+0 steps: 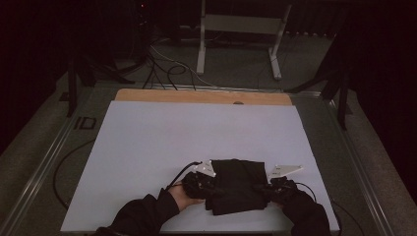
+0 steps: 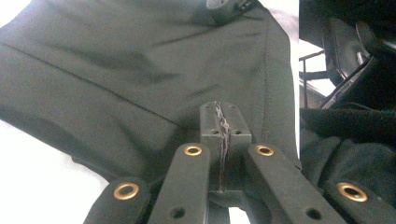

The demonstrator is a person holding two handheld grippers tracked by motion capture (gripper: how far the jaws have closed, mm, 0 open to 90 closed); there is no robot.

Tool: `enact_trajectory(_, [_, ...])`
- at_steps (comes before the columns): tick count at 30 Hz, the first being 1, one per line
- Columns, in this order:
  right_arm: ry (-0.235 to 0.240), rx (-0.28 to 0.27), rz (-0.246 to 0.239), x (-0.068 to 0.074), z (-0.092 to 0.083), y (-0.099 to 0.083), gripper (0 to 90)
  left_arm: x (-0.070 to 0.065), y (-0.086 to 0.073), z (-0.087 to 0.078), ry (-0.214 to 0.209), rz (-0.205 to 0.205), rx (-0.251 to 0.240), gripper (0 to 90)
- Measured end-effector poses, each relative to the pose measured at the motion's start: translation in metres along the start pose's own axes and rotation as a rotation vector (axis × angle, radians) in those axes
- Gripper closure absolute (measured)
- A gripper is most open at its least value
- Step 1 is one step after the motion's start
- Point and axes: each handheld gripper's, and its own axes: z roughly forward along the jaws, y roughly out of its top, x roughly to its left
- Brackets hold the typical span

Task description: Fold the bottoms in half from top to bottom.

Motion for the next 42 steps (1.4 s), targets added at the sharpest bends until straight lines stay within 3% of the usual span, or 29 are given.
enact_trajectory(16, [0.022, 0.022, 0.0, 0.013, -0.006, -0.015, 89.8, -0.004, -0.013, -0.001, -0.011, 0.016, 0.037, 89.3])
enact_trajectory(25, [0.035, -0.002, 0.022, 0.018, -0.012, -0.02, 89.8, -0.005, -0.02, 0.001, -0.034, 0.0, 0.04, 89.3])
enact_trajectory(37, [0.015, -0.001, -0.003, 0.025, -0.013, -0.023, 89.7, -0.008, -0.023, 0.002, -0.018, 0.025, 0.039, 89.2])
enact_trajectory(39, [0.018, -0.001, 0.0, 0.024, -0.012, -0.022, 89.6, -0.008, -0.023, 0.001, -0.021, 0.022, 0.032, 87.8])
enact_trajectory(42, [0.02, -0.008, 0.007, 0.023, -0.013, -0.021, 86.8, -0.01, -0.022, 0.0, -0.027, 0.031, 0.023, 76.2])
